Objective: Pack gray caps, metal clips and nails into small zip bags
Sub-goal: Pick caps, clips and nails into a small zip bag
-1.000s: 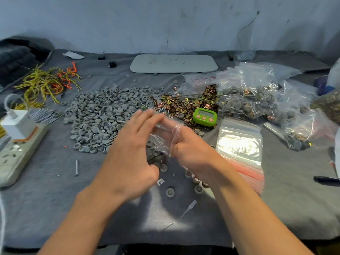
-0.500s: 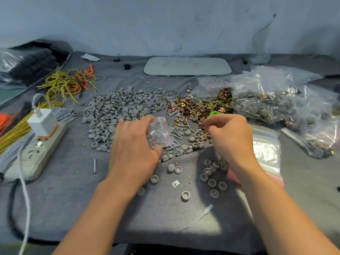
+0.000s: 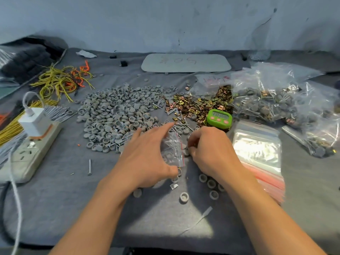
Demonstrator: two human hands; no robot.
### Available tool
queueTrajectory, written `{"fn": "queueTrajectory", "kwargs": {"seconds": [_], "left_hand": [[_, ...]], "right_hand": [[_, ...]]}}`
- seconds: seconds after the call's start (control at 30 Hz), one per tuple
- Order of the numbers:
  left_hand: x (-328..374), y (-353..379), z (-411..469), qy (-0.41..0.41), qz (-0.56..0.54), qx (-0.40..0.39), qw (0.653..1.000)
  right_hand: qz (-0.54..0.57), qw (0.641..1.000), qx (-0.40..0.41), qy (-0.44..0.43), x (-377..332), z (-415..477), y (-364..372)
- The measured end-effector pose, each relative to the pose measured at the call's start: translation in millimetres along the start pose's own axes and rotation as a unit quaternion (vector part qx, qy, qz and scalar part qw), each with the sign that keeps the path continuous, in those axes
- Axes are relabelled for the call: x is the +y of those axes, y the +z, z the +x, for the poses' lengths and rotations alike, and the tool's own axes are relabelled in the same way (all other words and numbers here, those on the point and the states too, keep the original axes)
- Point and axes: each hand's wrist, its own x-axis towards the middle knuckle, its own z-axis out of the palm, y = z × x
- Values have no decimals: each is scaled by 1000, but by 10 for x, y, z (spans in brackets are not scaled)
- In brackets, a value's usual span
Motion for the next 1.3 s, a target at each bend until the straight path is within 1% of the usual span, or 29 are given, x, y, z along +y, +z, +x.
{"fn": "queueTrajectory", "kwargs": {"seconds": [0.1,0.17,0.27,0.33,0.4,0.47,0.57,0.67,0.73,0.8,0.87,0.9,0.93,0.97,1.0,1.03,1.1,1.13,1.2,1.23,1.3], "left_hand": [[33,-2,-1,-5,-8,16,1000],[47,-20,-22,-10,-39,39,998],[83,-36,-59,-9,-96,77,992],[108,-39,-79,-3,-116,83,990],[126,-25,-88,-1,-113,79,990],[119,8,-79,-21,-107,79,991],[91,45,-43,-57,-137,100,984],[79,57,-46,-49,-171,134,975],[77,43,-57,-44,-186,153,969],[70,21,-62,-53,-212,166,962],[56,-11,-61,-58,-267,180,945],[46,-31,-61,-55,-312,187,930],[40,-51,-61,-51,-365,192,910],[34,-69,-64,-47,-418,193,886],[29,-88,-63,-44,-466,192,863],[29,-104,-61,-41,-504,190,842],[30,-127,-65,-35,-554,184,812],[30,-134,-65,-32,-563,183,805],[26,-136,-62,-29,-556,204,805],[17,-133,-65,-29,-529,230,816],[3,-124,-77,-16,-423,288,859]], "right_hand": [[80,995,53,4,-4,-9,31],[143,986,78,14,9,12,32],[266,963,39,1,-22,20,17],[348,937,11,-8,-76,20,20],[396,918,-3,-10,-134,20,25],[413,910,-13,-19,-185,32,28],[403,914,-26,-29,-247,21,38],[382,923,-33,-36,-306,8,61],[388,921,-16,-39,-339,3,39],[421,906,24,-39,-326,3,-27],[481,874,62,-12,-257,8,-118],[475,876,85,7,-204,19,-151],[425,899,102,18,-141,39,-166],[347,932,102,23,-88,55,-172],[272,958,82,22,-50,56,-171],[216,975,48,19,-38,44,-165],[119,993,-25,1,-49,4,-113],[68,996,-49,-8,-61,-21,-83],[-7,998,-63,-12,-95,-68,-39],[-20,998,-59,-9,-103,-82,-22],[-25,999,-47,-6,-115,-101,-2]]}}
